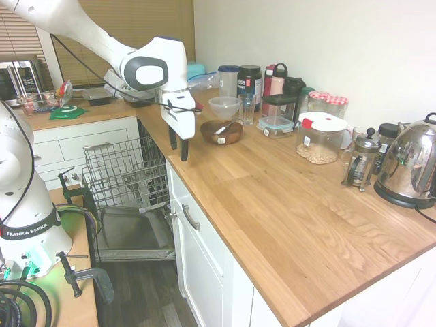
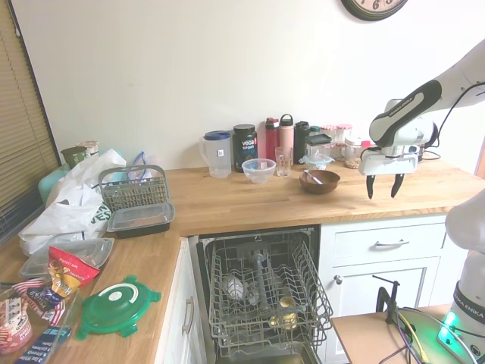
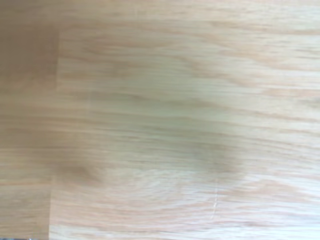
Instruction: Put the fork in the dishwasher
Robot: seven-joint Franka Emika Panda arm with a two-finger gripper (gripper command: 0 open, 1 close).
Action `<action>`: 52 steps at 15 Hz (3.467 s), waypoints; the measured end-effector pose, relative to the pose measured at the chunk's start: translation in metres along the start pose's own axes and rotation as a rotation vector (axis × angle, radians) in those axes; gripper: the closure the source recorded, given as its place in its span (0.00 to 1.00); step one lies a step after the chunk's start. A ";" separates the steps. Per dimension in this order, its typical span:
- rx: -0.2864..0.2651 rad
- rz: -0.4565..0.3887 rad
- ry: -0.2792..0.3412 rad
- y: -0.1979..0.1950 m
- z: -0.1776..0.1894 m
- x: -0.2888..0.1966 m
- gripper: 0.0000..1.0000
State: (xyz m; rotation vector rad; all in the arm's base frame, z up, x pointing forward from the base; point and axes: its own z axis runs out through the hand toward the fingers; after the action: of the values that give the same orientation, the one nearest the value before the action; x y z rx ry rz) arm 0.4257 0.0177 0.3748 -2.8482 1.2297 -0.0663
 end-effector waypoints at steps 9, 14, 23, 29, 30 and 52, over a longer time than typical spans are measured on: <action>0.196 0.024 0.181 -0.116 -0.098 -0.063 0.00; 0.215 0.037 0.151 -0.164 -0.064 -0.033 0.00; 0.240 -0.029 0.118 -0.202 -0.025 0.007 0.00; 0.225 -0.024 0.106 -0.215 -0.012 0.029 1.00; 0.221 -0.028 0.105 -0.219 -0.011 0.031 1.00; 0.125 -0.034 0.063 -0.274 0.031 0.052 1.00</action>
State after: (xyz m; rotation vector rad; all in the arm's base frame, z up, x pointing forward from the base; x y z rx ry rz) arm 0.6620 0.1678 0.3599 -2.7791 1.1449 -0.2274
